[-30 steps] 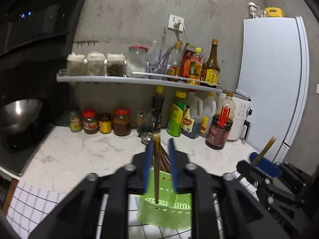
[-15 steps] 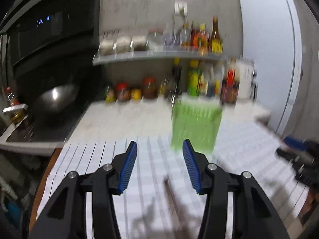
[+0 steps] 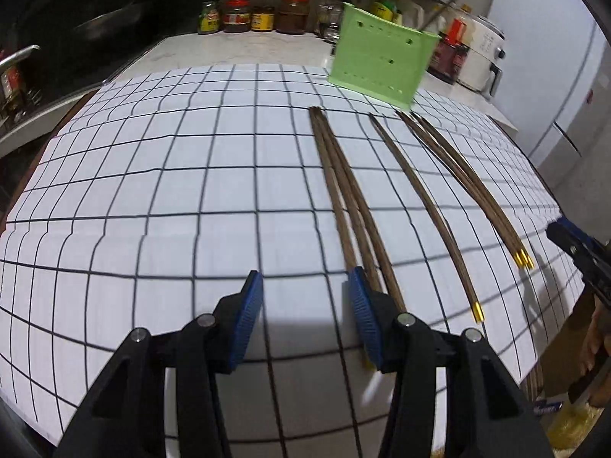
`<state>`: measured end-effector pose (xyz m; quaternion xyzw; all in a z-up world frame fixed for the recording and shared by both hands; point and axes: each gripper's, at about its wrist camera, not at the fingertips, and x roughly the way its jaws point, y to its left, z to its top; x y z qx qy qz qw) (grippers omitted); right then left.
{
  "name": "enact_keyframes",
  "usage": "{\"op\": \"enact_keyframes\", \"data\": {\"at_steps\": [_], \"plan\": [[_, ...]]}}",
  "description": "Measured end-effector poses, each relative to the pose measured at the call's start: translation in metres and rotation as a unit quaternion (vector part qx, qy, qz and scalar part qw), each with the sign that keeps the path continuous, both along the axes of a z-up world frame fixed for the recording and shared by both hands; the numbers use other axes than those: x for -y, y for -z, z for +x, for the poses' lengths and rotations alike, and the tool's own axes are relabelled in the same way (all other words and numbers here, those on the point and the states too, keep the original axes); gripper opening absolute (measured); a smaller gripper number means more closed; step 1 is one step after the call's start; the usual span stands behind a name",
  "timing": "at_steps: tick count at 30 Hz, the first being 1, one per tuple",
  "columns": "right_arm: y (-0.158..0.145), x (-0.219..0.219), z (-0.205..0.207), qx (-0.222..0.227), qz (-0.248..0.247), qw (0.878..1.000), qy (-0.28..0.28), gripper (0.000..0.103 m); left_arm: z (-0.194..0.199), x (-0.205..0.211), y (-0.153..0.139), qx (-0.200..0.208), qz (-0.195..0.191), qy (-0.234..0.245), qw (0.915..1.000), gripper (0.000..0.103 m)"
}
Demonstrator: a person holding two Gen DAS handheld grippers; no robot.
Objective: Organize utensils
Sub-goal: 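Move both open tools back down to the chopsticks on the mat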
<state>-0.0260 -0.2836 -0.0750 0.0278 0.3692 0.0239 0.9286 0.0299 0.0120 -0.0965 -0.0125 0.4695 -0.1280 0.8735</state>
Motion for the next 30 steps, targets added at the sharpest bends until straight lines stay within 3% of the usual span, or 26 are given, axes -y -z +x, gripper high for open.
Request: {"op": "enact_keyframes", "data": {"at_steps": [15, 19, 30], "plan": [[0.014, 0.015, 0.009, -0.018, 0.021, 1.000, 0.010, 0.049, -0.004, 0.024, 0.003, 0.016, 0.060, 0.012, 0.9980, 0.047], [0.021, 0.010, 0.017, -0.030, 0.030, 0.999, -0.017, 0.025, -0.001, 0.022, 0.002, 0.017, 0.061, 0.009, 0.9980, 0.047], [0.030, 0.010, 0.045, -0.050, 0.024, 0.998, -0.039, 0.015, 0.002, 0.015, 0.003, 0.022, 0.066, 0.003, 0.9976, 0.047]]}}
